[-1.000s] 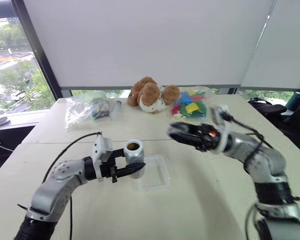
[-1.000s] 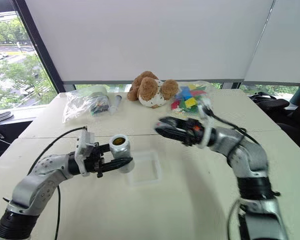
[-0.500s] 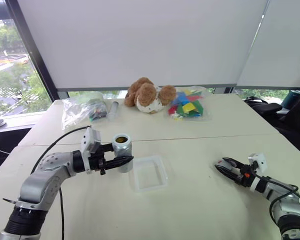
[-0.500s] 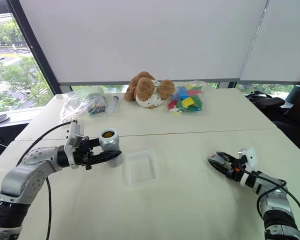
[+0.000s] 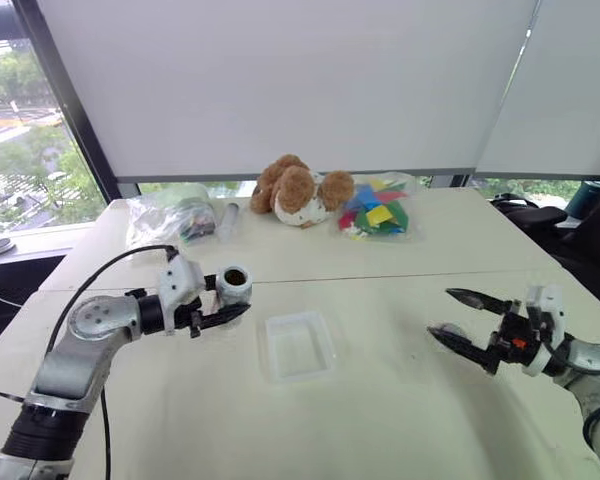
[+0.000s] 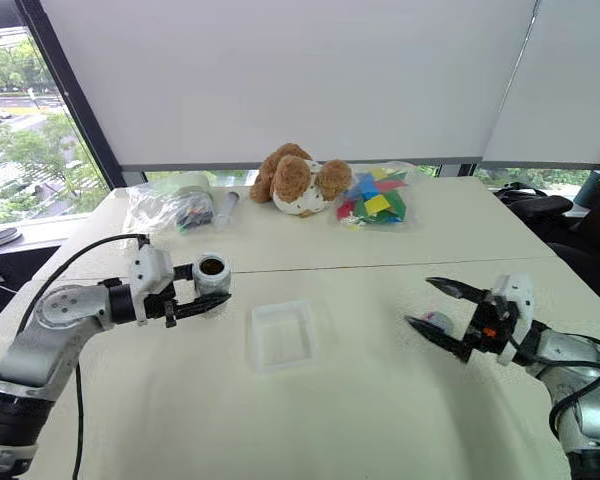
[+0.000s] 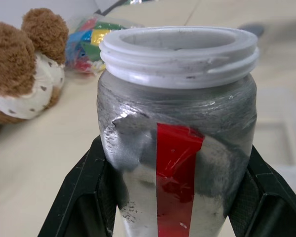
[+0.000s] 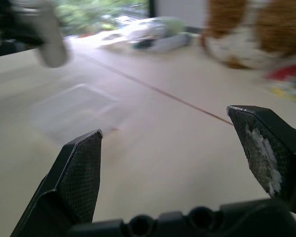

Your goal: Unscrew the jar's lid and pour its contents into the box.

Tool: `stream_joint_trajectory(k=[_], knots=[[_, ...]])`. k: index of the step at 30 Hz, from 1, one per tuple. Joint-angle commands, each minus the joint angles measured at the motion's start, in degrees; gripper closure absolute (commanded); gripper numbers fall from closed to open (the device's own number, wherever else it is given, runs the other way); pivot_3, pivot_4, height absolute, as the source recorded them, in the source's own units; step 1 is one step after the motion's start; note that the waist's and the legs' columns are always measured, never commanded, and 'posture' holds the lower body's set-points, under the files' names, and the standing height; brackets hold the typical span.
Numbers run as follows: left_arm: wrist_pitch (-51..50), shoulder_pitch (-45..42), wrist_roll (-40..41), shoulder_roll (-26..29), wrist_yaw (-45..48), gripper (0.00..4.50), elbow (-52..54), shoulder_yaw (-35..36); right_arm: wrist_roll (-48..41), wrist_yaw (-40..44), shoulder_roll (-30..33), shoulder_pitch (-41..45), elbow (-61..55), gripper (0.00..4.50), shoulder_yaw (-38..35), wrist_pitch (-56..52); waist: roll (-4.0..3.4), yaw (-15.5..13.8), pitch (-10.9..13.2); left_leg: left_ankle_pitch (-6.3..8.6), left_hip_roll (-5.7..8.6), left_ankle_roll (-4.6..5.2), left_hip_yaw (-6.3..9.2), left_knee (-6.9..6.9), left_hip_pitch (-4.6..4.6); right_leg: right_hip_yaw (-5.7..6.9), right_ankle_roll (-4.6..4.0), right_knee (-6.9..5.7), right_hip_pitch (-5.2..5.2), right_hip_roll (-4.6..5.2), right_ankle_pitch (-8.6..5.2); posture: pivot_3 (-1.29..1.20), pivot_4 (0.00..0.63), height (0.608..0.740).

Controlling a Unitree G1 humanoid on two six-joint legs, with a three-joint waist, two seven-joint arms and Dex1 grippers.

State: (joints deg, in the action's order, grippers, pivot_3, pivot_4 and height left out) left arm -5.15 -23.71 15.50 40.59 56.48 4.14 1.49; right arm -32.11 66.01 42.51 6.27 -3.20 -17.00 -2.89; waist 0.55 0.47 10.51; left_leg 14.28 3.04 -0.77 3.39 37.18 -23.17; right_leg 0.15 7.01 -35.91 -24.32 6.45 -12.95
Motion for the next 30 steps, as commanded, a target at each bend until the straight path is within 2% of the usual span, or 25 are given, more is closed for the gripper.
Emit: stream_joint_trajectory(k=[1,3,5,11,14,21,27,30], knots=[[8.5,-1.6,-8.4,-1.2,-5.9,2.34,-0.6,-1.6,-0.7,-1.5,0.0,-2.4,-7.8,0.09,1.3,-2.2,0.0,-0.1,0.0,0.0,0.01,0.0,-0.02,0.0,-0.01,-0.01,0.0,0.01,0.0,0.03,0.0,0.0,0.15,0.74],[11.9,-3.1,-13.0,-2.6,-10.1,2.34,-2.2,-2.8,-0.7,-2.7,-0.5,-3.4,-9.2,0.09,1.4,-2.9,0.0,-0.8,0.0,0.0,0.03,0.0,-0.02,0.05,-0.03,0.0,0.0,0.03,0.01,0.05,0.0,0.0,0.15,0.74],[14.9,-4.7,-21.4,-2.4,-15.2,2.34,-3.0,-5.0,-1.0,-3.0,-0.4,-5.0,-10.6,0.09,1.4,-4.1,0.01,-1.3,0.0,0.0,0.04,0.0,-0.03,0.1,-0.05,0.0,0.01,0.06,0.02,0.05,0.0,0.0,0.15,0.74],[33.2,-9.0,-46.4,-0.5,-35.7,2.34,-10.4,-11.7,-0.9,-3.9,-0.3,-6.3,-12.0,0.09,1.1,-5.2,0.03,-1.2,0.0,0.0,0.09,0.0,-0.03,0.08,-0.07,0.0,0.02,0.09,0.02,0.06,0.01,0.0,0.15,0.74],[38.2,-13.5,-65.9,2.2,-52.7,2.34,-13.3,-17.7,-0.8,-4.8,-0.8,-6.5,-12.4,0.09,1.3,-5.4,0.07,-1.3,0.0,0.0,0.13,0.0,-0.03,0.06,-0.07,0.02,0.03,0.08,0.02,0.04,0.01,0.0,0.15,0.74],[34.5,-17.8,-92.4,3.4,-84.9,2.34,-16.4,-28.0,-0.5,-7.5,-1.9,-7.7,-14.0,0.09,1.9,-6.0,0.09,-1.2,0.0,0.0,0.15,0.01,-0.05,0.06,-0.07,0.03,0.12,0.03,0.02,0.04,0.02,0.0,0.15,0.74],[22.7,-18.5,-103.9,1.9,-101.7,2.34,-19.7,-32.3,-0.4,-9.4,-2.8,-7.7,-15.0,0.09,2.7,-6.7,0.1,-1.2,0.0,0.0,0.2,0.01,-0.05,0.1,-0.06,0.04,0.19,-0.11,0.01,0.03,-0.03,0.0,0.15,0.74],[16.8,-18.8,-107.5,0.5,-106.5,2.34,-21.7,-33.4,-0.6,-10.7,-3.4,-7.5,-16.0,0.09,3.2,-7.2,0.12,-1.2,0.0,0.0,0.21,0.01,-0.04,0.12,-0.06,0.04,0.21,-0.14,0.01,0.03,-0.04,0.0,0.15,0.74]])
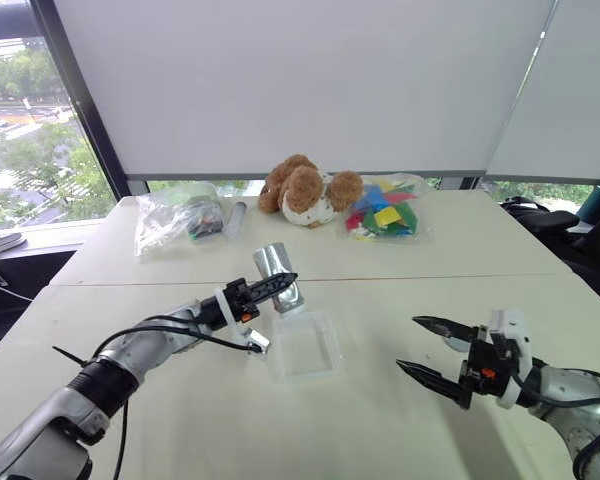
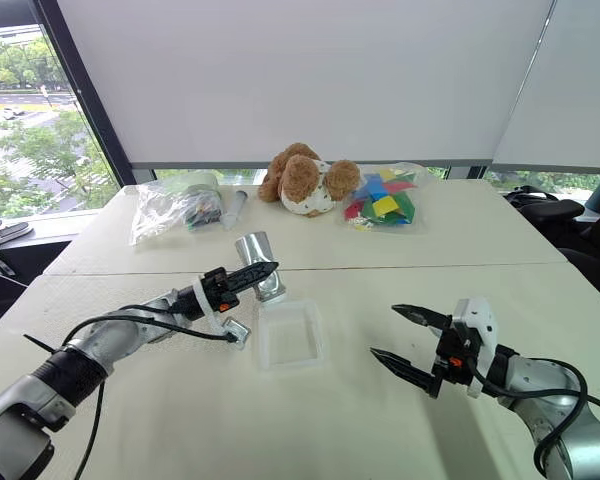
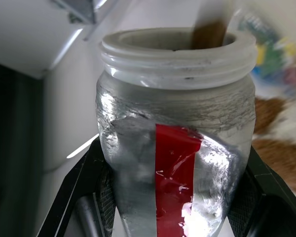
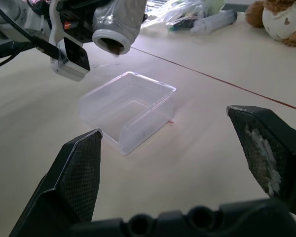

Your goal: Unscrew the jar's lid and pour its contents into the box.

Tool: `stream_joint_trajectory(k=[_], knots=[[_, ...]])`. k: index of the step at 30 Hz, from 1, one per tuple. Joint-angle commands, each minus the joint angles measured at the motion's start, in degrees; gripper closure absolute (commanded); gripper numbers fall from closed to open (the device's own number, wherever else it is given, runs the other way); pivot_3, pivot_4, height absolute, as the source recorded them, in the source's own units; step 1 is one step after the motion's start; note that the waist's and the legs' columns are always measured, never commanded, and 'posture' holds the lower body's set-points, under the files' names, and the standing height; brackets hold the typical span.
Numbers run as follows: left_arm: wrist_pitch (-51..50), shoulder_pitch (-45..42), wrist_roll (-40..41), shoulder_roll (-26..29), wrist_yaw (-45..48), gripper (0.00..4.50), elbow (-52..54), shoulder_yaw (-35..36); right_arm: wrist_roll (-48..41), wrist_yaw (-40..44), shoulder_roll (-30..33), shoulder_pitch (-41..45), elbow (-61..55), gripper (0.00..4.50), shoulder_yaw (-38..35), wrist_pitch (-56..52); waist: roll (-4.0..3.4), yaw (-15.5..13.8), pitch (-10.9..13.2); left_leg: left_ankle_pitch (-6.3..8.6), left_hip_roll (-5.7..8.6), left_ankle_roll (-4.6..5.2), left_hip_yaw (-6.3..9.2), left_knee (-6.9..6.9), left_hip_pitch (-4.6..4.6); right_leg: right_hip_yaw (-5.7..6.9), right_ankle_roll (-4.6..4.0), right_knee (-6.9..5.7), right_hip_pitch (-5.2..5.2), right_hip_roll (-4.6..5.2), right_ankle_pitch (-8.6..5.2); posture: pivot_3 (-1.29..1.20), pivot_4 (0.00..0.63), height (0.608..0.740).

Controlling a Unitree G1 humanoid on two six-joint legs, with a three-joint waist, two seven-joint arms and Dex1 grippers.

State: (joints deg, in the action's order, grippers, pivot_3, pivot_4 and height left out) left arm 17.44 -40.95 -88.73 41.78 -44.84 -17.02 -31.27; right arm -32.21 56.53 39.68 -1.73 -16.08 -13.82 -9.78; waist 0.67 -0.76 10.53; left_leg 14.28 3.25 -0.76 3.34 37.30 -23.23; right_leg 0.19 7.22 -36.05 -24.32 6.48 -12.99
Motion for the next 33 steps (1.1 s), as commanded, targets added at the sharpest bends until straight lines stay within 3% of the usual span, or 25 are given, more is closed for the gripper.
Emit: stream_joint_trajectory(k=[1,6,10,14,17,21,25,31,33], knots=[[-6.8,-1.8,-4.2,-1.0,-5.7,2.34,-1.5,-1.5,-0.5,-1.5,-0.7,0.7,-3.4,0.09,0.2,-0.6,0.0,0.0,0.0,0.0,0.0,0.0,0.0,0.01,0.0,0.0,0.0,0.0,0.0,0.0,0.0,0.0,0.15,0.74],[-9.7,-1.7,-5.9,-1.7,-8.2,2.34,-3.4,-4.5,-0.7,-2.5,-0.8,1.1,-4.2,0.09,0.7,-1.3,0.01,0.0,0.0,0.0,0.01,0.0,0.01,0.02,0.0,0.0,0.01,-0.04,0.0,0.0,0.0,0.0,0.15,0.74],[-8.6,-0.7,-2.5,-1.9,-7.0,2.34,-4.2,-4.4,-0.7,-2.9,-1.2,1.1,-4.2,0.09,0.9,-1.2,0.02,0.0,0.0,0.0,0.01,0.0,0.01,0.02,0.0,0.0,0.01,-0.04,0.0,0.0,0.0,0.0,0.15,0.74],[6.0,0.8,15.3,1.1,0.4,2.34,-2.6,-0.1,-1.0,-2.7,-1.5,1.3,-3.7,0.09,1.2,-1.0,0.02,0.1,0.0,0.0,-0.05,0.0,0.03,0.02,0.0,0.0,0.0,-0.05,-0.02,0.01,0.0,0.0,0.15,0.74],[8.9,4.1,21.8,5.9,3.4,2.34,3.8,4.4,-0.9,-1.9,-2.1,2.3,-2.4,0.09,1.6,-0.1,0.02,0.5,0.0,0.0,-0.11,-0.01,0.02,-0.03,0.0,-0.02,-0.01,-0.08,-0.14,0.02,0.01,0.0,0.15,0.74],[8.0,11.1,49.4,6.0,24.7,2.34,5.3,14.5,0.7,1.1,-3.2,4.7,0.4,0.09,2.8,4.3,0.0,0.2,0.0,-0.01,-0.12,-0.03,0.02,0.0,0.01,-0.02,-0.02,-0.1,-0.12,0.07,0.01,0.0,0.15,0.74],[-7.1,21.7,86.5,0.3,50.5,2.34,15.5,25.0,0.2,4.5,-5.0,7.2,3.1,0.09,3.8,8.9,-0.06,0.4,-0.1,-0.01,-0.12,-0.03,0.04,0.04,0.04,-0.01,-0.02,-0.09,-0.05,0.1,0.01,0.0,0.15,0.74],[-26.0,33.8,109.6,-7.6,54.7,2.34,24.9,43.0,0.3,6.7,-8.1,10.2,5.5,0.09,6.0,12.4,-0.06,0.4,-0.1,-0.01,-0.14,-0.03,0.1,0.08,0.06,-0.02,-0.03,-0.1,-0.01,0.06,0.01,0.0,0.15,0.74],[-26.6,35.9,115.5,-10.3,56.2,2.34,24.6,49.0,0.3,7.1,-8.8,10.7,6.1,0.09,6.5,13.2,-0.05,0.4,-0.1,-0.01,-0.15,-0.03,0.1,0.07,0.12,-0.02,-0.03,-0.13,0.01,0.05,0.01,0.0,0.15,0.74]])
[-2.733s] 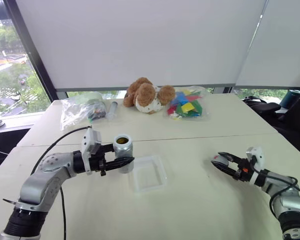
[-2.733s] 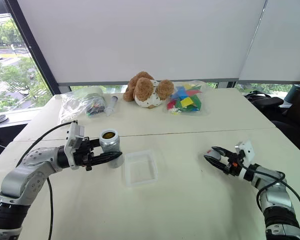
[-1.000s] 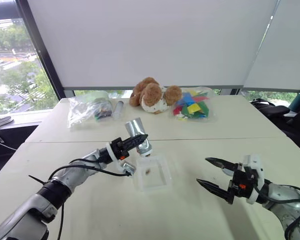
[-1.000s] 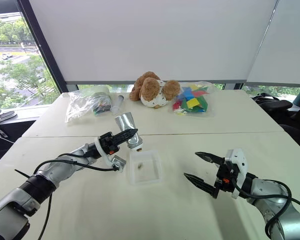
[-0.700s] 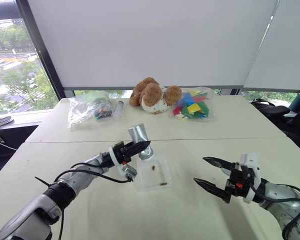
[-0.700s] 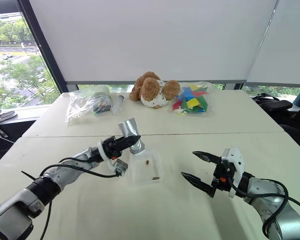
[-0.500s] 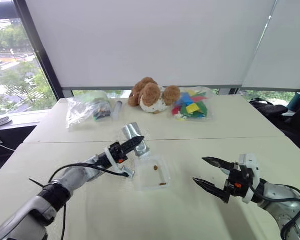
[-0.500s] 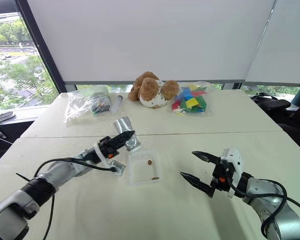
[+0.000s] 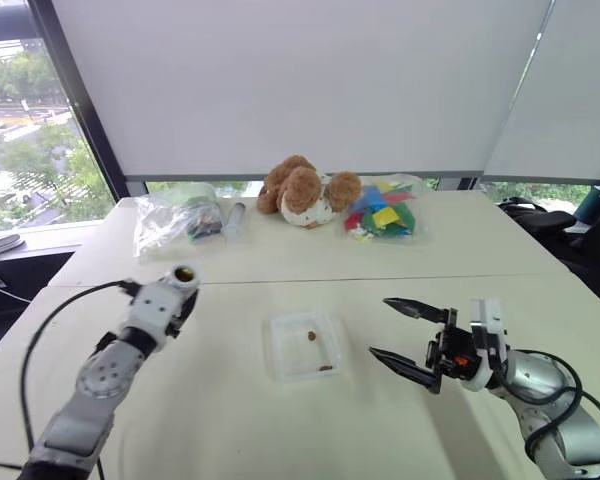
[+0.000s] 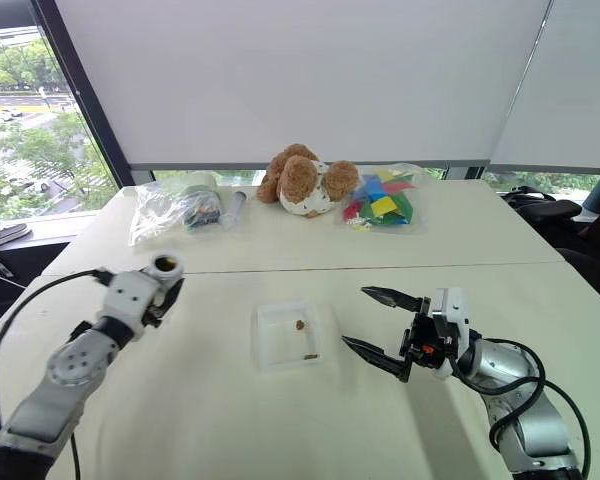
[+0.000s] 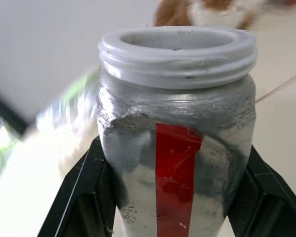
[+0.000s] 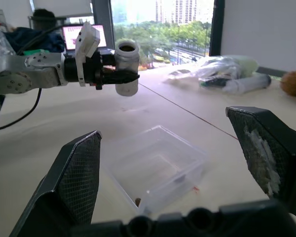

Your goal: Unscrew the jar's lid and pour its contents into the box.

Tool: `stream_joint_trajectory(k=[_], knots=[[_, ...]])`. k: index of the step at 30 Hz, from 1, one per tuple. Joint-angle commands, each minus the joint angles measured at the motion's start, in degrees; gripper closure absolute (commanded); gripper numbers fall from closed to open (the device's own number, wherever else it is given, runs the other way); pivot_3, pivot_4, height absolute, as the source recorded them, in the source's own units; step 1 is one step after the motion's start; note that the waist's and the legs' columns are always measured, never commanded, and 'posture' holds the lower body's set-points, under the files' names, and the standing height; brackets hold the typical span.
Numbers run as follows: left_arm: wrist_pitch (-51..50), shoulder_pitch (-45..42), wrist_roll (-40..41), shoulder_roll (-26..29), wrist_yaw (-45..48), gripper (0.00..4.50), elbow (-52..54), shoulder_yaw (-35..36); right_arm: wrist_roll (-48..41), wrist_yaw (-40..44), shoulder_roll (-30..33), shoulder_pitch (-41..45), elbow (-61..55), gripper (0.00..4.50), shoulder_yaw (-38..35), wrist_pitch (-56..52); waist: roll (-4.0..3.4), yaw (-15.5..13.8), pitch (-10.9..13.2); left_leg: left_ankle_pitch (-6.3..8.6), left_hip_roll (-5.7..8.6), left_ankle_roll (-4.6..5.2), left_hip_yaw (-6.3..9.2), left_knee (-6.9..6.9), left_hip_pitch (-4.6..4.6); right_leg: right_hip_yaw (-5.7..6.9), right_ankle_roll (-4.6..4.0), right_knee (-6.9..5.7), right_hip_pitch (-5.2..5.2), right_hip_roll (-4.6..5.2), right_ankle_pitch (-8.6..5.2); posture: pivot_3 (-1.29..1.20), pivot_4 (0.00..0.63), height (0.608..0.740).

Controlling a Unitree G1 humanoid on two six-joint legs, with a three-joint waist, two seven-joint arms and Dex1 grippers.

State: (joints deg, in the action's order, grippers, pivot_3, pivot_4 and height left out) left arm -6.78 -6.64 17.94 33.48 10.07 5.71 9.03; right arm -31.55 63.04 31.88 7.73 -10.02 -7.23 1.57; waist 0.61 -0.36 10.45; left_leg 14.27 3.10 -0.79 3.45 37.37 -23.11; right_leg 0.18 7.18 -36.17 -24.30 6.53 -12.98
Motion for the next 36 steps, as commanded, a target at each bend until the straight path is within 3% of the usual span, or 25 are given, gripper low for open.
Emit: stream_joint_trajectory(k=[1,9,11,20,24,25,36], knots=[[-2.4,2.5,11.0,-3.3,1.6,2.34,1.3,11.5,-0.4,1.0,-1.2,1.3,0.3,0.09,0.2,2.1,0.01,0.0,0.0,0.0,0.0,0.0,0.0,0.0,0.01,0.0,0.0,0.0,0.01,0.0,0.0,0.0,0.15,0.74],[2.6,4.4,11.4,-7.2,2.8,2.34,-8.4,21.7,-0.2,5.0,-2.9,3.9,5.0,0.09,1.7,5.9,0.05,-0.4,0.0,0.01,0.04,0.0,0.0,-0.01,0.41,0.01,-0.02,0.13,0.54,-0.01,-0.01,0.0,0.15,0.74],[4.9,4.5,9.6,-7.2,2.7,2.34,-12.1,22.6,0.0,5.6,-3.4,4.7,5.9,0.09,1.9,7.0,0.05,-0.3,0.0,0.02,0.03,0.0,-0.02,-0.16,0.82,0.01,-0.03,0.25,0.92,-0.01,-0.02,0.0,0.15,0.74],[11.7,4.7,7.3,-8.6,3.7,2.34,-17.4,23.1,0.6,6.9,-4.2,5.6,8.5,0.09,2.4,8.9,0.11,-0.3,-0.1,0.03,0.01,0.0,0.01,-0.16,0.83,0.01,-0.03,0.25,0.93,-0.01,-0.02,0.0,0.15,0.74],[12.3,5.4,8.2,-9.1,5.3,0.34,-16.2,23.2,0.5,7.5,-3.7,6.6,9.3,0.0,2.0,8.7,0.11,-0.3,-0.1,0.03,0.01,-0.01,0.0,-0.17,0.83,0.01,-0.04,0.25,0.91,-0.01,-0.02,0.0,0.15,0.74],[12.0,5.6,8.6,-9.0,5.8,0.07,-16.0,23.4,0.5,7.5,-3.5,6.7,9.3,0.0,1.9,8.5,0.11,-0.3,-0.1,0.03,0.0,-0.01,0.0,-0.17,0.83,0.01,-0.04,0.25,0.91,-0.01,-0.02,0.0,0.15,0.74],[9.0,10.2,9.1,-6.9,10.9,0.07,-12.3,23.1,0.1,6.2,-1.0,4.9,6.9,0.0,0.5,6.3,0.11,-0.3,-0.1,0.04,-0.02,-0.01,0.0,-0.22,0.82,0.01,-0.06,0.32,0.9,0.0,-0.04,0.0,0.15,0.74]])
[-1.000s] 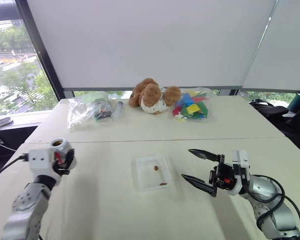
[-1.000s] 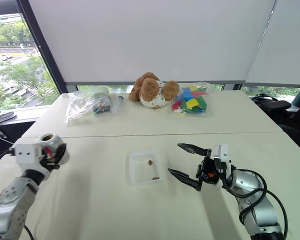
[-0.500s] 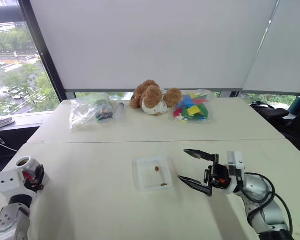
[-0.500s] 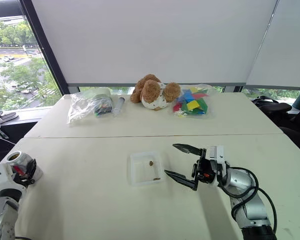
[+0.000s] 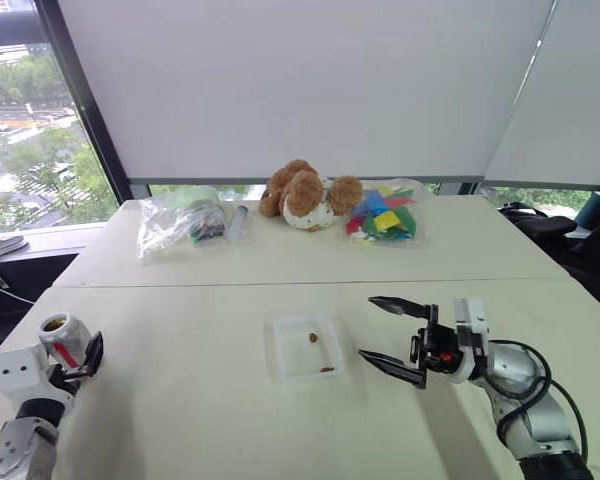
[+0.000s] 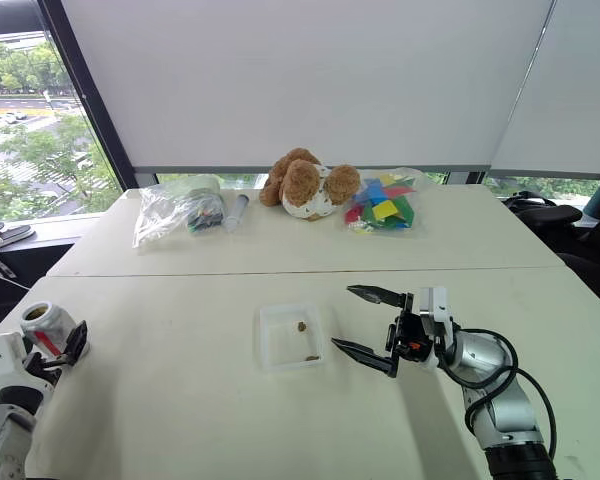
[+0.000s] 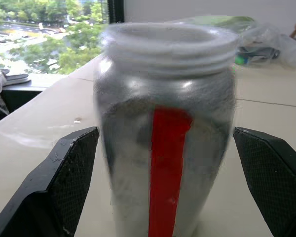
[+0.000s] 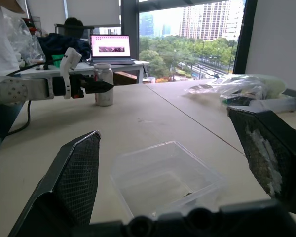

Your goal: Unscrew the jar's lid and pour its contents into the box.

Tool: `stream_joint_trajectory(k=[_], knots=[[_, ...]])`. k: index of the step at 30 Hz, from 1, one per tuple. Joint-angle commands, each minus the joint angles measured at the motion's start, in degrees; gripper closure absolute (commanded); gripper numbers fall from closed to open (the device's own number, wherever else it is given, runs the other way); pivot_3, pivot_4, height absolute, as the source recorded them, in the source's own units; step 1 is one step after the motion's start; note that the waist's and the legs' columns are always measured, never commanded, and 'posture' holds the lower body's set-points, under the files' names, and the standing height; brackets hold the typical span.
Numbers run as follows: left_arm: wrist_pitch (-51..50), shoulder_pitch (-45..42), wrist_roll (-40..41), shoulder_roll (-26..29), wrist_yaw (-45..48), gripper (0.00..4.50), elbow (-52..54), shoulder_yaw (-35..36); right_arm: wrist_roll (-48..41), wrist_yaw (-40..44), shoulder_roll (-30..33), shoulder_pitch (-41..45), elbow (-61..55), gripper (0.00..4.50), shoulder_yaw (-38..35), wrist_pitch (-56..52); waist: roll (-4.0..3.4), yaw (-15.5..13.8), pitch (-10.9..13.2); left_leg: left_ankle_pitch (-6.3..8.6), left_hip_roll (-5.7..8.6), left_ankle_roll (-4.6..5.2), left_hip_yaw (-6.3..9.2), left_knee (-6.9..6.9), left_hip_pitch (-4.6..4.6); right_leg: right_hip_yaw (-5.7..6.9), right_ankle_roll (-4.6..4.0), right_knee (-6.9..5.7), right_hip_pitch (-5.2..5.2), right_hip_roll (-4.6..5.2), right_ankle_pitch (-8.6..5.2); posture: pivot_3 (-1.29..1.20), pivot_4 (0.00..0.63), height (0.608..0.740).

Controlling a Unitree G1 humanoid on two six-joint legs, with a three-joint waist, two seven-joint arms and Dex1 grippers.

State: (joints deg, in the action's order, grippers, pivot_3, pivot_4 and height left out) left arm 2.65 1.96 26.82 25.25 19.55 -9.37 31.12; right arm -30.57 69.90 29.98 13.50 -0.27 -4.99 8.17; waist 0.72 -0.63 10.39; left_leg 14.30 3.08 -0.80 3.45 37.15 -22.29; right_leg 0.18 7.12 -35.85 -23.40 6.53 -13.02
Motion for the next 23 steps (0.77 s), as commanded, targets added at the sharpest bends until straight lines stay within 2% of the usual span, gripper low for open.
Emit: stream_joint_trajectory(k=[1,10,16,20,23], knots=[[-1.0,2.8,0.2,1.9,2.5,0.07,3.3,1.0,-0.9,-1.0,1.4,-1.8,-3.4,0.0,-2.1,-0.5,0.0,0.0,0.0,0.0,-0.01,0.0,0.0,0.0,0.0,0.0,-0.02,0.02,0.0,0.0,-0.01,0.0,0.15,0.74],[-0.3,11.1,0.1,9.5,14.7,0.07,1.2,2.6,-2.0,-2.3,4.3,-8.0,-7.2,0.0,-5.7,-1.7,0.0,0.0,0.0,0.03,-0.09,0.02,-0.02,-0.08,-0.09,0.01,-0.22,0.41,0.02,-0.01,-0.12,0.0,0.15,0.74],[2.8,23.6,-0.7,16.7,29.5,0.07,13.4,2.3,-2.7,2.1,10.6,-11.0,-6.7,0.0,-9.5,-1.6,0.0,-0.1,0.0,0.19,-0.13,0.21,-0.16,-0.14,-0.17,-0.01,-0.42,0.73,0.02,0.26,-0.24,0.0,0.15,0.74],[2.9,29.2,-1.0,18.8,34.7,0.07,22.9,2.1,-3.8,5.5,15.2,-13.3,-6.7,0.0,-11.8,-2.9,0.0,-0.3,0.0,0.3,-0.15,0.07,-0.13,-0.13,-0.19,-0.03,-0.43,0.84,0.13,0.36,-0.26,0.0,0.15,0.74],[1.7,29.6,-0.3,20.1,36.6,0.07,26.4,2.8,-4.3,8.2,17.9,-15.1,-6.9,0.0,-13.0,-3.8,-0.03,-0.1,0.0,0.33,-0.19,0.1,-0.16,-0.16,-0.22,-0.04,-0.45,0.88,0.11,0.35,-0.29,0.0,0.15,0.74]])
